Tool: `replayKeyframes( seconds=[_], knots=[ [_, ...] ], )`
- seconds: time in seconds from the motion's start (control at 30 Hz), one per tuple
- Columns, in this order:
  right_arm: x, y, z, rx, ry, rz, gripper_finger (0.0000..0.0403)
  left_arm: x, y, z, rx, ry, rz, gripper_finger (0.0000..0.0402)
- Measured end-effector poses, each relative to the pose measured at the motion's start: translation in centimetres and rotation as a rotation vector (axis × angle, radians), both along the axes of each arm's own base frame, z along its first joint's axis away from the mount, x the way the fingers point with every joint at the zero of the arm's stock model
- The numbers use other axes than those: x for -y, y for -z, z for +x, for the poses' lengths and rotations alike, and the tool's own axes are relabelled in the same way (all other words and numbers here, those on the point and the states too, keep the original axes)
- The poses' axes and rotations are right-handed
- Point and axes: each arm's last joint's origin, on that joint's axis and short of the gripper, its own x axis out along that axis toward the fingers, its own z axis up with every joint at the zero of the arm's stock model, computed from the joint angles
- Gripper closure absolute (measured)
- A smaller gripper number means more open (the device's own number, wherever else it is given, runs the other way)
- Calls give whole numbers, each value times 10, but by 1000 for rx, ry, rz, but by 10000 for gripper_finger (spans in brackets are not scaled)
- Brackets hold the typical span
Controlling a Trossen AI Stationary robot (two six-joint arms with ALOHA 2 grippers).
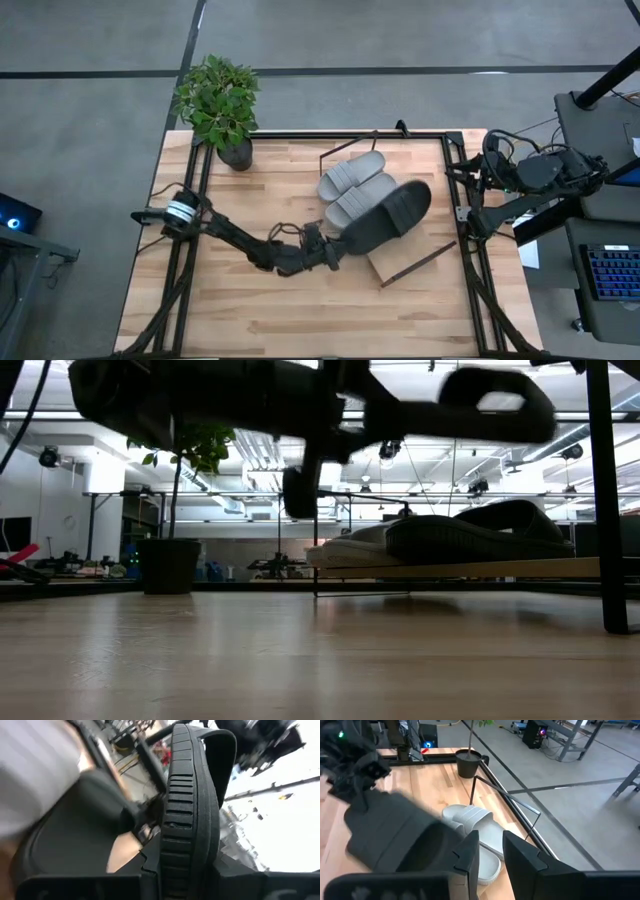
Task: Pick and place slides into the shelf
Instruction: Put the black slide on the shelf
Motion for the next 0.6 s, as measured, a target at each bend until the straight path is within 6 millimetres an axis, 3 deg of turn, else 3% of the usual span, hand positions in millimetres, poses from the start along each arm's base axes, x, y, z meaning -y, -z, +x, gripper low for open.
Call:
replayKeyframes(
  seconds=[0.3,0.6],
  knots=[
    [0,0,0,-1,-1,-2,334,22,6,9,24,39,-61,353],
    [0,0,0,-1,0,-1,325,40,14,7,-91,77,-163,353]
  ],
)
